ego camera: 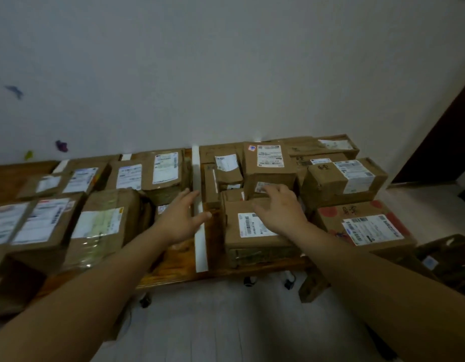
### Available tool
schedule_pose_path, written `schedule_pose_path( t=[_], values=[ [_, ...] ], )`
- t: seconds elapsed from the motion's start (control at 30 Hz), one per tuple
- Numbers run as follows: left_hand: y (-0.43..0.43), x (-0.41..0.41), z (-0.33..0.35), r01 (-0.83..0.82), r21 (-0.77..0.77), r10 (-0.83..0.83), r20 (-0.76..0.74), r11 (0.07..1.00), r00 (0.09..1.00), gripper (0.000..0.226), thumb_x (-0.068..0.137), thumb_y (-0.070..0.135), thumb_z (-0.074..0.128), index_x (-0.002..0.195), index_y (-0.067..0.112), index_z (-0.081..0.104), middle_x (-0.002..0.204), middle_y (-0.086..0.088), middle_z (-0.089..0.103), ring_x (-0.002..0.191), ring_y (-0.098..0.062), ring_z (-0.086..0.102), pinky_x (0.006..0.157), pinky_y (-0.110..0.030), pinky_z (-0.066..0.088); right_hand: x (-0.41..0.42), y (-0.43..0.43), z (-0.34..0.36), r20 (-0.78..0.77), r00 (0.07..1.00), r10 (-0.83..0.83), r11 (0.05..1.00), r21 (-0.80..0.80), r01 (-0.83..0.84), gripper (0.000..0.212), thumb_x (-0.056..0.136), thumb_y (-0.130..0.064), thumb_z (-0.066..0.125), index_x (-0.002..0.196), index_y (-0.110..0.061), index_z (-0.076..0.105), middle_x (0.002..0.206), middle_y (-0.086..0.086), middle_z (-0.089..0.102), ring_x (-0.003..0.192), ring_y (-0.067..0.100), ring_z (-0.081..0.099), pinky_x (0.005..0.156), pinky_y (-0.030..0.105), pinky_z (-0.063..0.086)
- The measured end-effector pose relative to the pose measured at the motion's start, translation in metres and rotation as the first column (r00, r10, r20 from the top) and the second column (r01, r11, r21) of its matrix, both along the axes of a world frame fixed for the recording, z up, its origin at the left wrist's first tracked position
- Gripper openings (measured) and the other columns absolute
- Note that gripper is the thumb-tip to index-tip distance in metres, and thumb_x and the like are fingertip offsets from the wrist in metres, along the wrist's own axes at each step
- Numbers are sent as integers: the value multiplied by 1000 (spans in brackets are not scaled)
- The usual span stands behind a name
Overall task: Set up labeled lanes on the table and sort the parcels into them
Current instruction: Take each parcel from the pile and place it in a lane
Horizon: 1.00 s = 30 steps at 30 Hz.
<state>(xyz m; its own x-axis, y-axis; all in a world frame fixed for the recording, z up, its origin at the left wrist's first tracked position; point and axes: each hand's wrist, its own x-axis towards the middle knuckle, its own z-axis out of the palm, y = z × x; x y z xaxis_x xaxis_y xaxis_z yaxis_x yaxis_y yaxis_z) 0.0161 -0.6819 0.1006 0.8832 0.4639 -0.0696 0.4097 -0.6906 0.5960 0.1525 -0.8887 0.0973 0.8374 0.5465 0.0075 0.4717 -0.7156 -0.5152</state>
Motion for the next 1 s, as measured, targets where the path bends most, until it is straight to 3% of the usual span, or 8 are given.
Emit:
schedule_pose_path(
  t=[0.17, 0.33, 0.5, 0.7, 0.77, 1.0],
  values=[
    [79, -68, 49, -75, 80, 68, 83, 994, 994, 72, 84, 48, 60, 145, 25, 30, 157, -1, 16, 143, -20, 15, 113, -37, 17, -45, 99, 43, 15, 983, 181, 983, 19, -182, 63, 86, -58, 49, 141, -29, 37, 140, 6, 38, 130, 29, 34, 104, 47, 36],
    [182, -167, 79, -182, 165, 166, 105, 969, 980, 73, 84, 43, 63, 145, 18, 32, 156, -7, 17, 144, -17, 10, 113, -30, 11, -117, 217, 68, 83, 963, 255, 966, 12, -257, 64, 85, -58, 51, 140, -26, 42, 143, 9, 38, 132, 30, 34, 104, 39, 32],
    [290, -274, 101, -331, 202, 333, 25, 922, 942, 76, 84, 51, 60, 147, 23, 27, 157, -7, 12, 145, -24, 5, 116, -40, 11, -194, 336, 84, 95, 926, 365, 929, 32, -369, 60, 85, -56, 54, 136, -25, 47, 139, 9, 45, 130, 28, 39, 102, 35, 32],
    [395, -375, 109, -491, 170, 502, -23, 854, 865, 78, 83, 55, 58, 147, 27, 24, 158, -5, 9, 145, -24, 2, 116, -40, 10, -267, 460, 94, 91, 858, 505, 862, -7, -507, 62, 86, -58, 52, 137, -24, 46, 137, 9, 45, 128, 29, 39, 99, 34, 33],
    [427, -398, 108, -529, 171, 542, -36, 831, 840, 79, 83, 56, 58, 147, 28, 23, 158, -5, 8, 145, -25, 1, 116, -41, 11, -283, 501, 96, 93, 834, 543, 839, -15, -544, 61, 85, -58, 52, 136, -25, 46, 135, 9, 45, 126, 29, 41, 94, 32, 33],
    [536, -444, 113, -617, 190, 636, -55, 764, 770, 78, 84, 53, 57, 148, 25, 21, 158, -7, 7, 145, -27, 1, 117, -43, 10, -315, 652, 96, 54, 759, 649, 759, 16, -650, 68, 84, -65, 49, 138, -25, 43, 136, 9, 43, 125, 30, 42, 102, 38, 36]
  ],
)
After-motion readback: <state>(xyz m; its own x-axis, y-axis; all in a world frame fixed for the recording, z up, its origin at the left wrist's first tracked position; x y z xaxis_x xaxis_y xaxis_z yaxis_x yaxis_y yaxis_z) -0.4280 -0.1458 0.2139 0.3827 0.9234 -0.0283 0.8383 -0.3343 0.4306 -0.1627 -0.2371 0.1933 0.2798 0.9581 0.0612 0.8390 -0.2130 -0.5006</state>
